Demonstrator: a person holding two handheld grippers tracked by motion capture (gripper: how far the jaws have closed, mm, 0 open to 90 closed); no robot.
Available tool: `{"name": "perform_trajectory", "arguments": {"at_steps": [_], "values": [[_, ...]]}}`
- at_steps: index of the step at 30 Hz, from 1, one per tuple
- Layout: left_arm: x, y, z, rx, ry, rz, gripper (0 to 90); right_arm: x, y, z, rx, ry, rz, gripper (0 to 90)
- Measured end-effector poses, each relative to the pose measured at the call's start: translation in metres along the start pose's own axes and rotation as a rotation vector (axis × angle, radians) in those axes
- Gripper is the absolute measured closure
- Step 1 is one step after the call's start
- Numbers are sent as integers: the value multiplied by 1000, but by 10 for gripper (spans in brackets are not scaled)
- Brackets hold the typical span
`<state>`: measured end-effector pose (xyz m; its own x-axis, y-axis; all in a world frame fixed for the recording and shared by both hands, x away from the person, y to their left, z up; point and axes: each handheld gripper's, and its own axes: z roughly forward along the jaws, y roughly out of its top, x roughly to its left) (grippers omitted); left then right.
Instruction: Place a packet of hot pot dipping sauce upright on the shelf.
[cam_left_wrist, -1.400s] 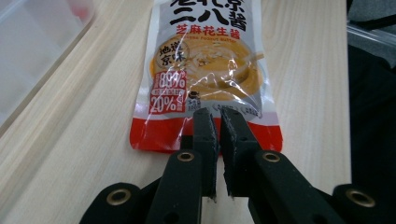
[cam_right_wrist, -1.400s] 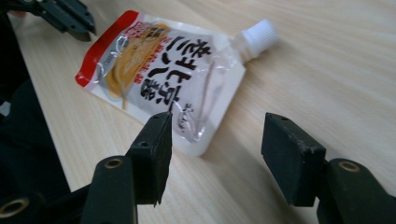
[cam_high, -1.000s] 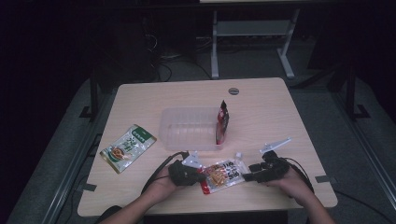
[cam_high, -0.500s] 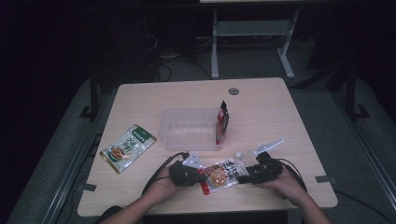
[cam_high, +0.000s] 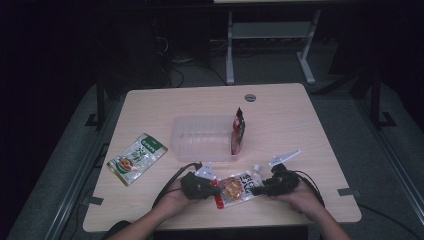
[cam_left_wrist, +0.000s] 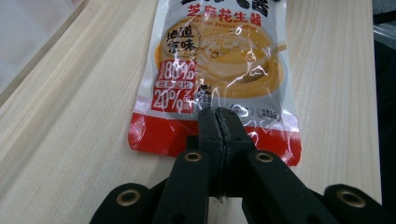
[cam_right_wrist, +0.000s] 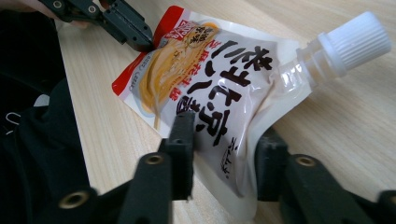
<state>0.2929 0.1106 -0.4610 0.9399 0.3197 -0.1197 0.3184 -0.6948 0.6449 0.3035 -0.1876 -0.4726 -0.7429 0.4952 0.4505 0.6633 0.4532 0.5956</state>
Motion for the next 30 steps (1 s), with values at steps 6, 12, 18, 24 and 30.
{"name": "perform_trajectory", "arguments": {"at_steps": [6,12,18,24,30], "values": [[1,0,0,1,-2,0,887,-2,0,-5,-38,50,9,826],[1,0,0,2,-3,2,888,3,1,-9,-65,62,-42,869],[1,0,-1,6,-2,6,888,11,5,-14,-127,78,-70,887],[0,0,-1,1,-1,1,888,21,10,-18,-154,118,-95,892],[0,0,-1,0,-3,-1,888,31,17,-18,-186,165,-123,893]]}}
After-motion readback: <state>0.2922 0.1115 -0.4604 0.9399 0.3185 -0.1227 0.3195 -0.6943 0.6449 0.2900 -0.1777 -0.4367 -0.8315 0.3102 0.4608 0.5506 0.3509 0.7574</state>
